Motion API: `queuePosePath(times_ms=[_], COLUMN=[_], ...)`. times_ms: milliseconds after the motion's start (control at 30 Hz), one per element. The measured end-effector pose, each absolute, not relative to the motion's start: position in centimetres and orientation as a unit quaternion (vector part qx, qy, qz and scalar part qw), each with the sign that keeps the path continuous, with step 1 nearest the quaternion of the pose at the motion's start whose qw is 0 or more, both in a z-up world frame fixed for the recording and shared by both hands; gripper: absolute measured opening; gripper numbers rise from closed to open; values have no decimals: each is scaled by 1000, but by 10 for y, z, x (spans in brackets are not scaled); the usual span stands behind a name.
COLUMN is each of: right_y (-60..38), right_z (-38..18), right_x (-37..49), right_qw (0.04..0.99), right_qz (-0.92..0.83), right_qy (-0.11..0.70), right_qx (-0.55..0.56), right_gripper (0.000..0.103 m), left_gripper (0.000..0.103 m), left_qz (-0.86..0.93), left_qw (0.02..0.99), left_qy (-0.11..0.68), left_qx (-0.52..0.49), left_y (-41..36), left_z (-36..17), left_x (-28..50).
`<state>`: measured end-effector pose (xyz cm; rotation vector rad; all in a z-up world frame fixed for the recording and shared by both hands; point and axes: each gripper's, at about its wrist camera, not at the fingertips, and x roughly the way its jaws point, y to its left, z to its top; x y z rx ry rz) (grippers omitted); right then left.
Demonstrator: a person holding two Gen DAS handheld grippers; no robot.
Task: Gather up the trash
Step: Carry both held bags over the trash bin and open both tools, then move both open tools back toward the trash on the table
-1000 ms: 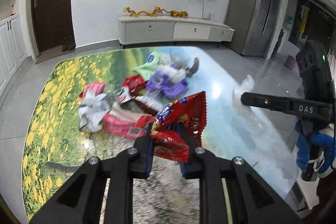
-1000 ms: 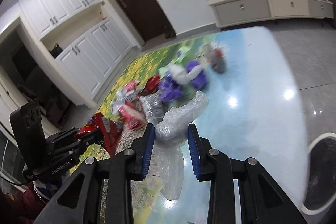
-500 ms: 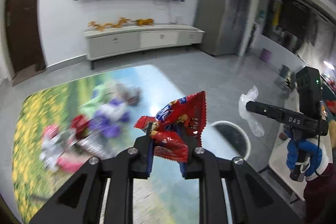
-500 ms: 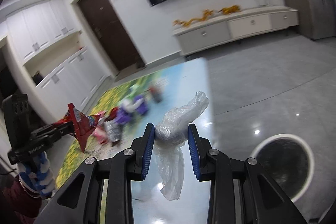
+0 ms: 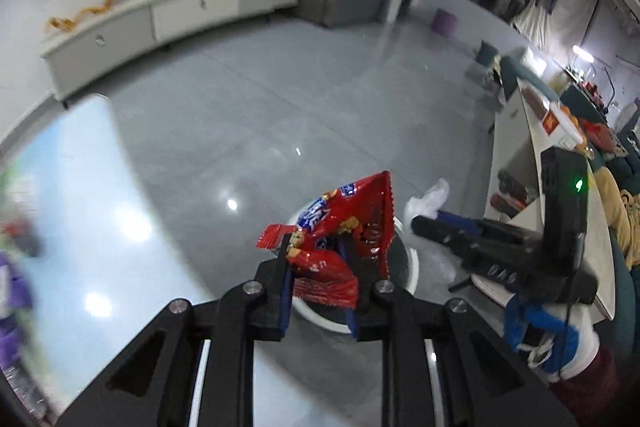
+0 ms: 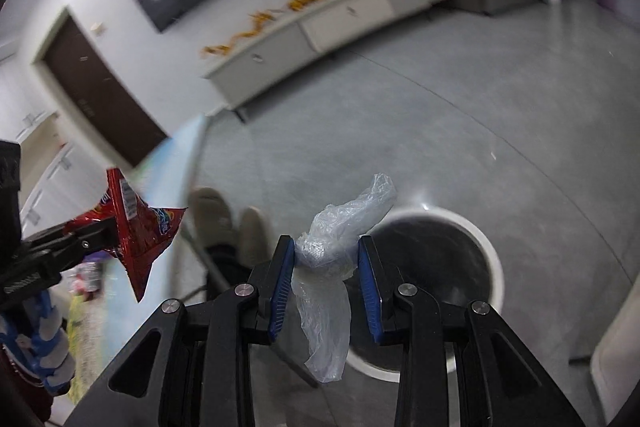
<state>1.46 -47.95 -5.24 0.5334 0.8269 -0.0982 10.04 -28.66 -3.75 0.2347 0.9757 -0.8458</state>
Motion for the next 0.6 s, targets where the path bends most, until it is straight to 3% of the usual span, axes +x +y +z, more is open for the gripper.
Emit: queuePosePath(times_ms=[200, 300, 367, 467, 600], right_y=[-521, -528, -531, -533, -534], right_z=[-117, -139, -154, -168, -178], right_x=[33, 42, 48, 49, 48], right_qw=[848, 839, 831, 822, 813], right_qz=[-84, -91, -102, -114, -128], right_qy=[437, 448, 461, 472, 485], right_qx=[288, 294, 295, 297, 296], right_gripper=[34, 35, 42, 52, 52], left_gripper=[22, 36, 49, 55, 56], left_qz=[-394, -396, -396, -400, -404], left_qw=[758, 738, 727, 718, 716], left_qy=[505, 535, 551, 561, 561], left_qx=[123, 117, 109, 100, 93], left_y=[-350, -370, -376, -382, -383], left_z=[-91, -113, -123, -129, -129], left_x=[122, 127, 131, 136, 136])
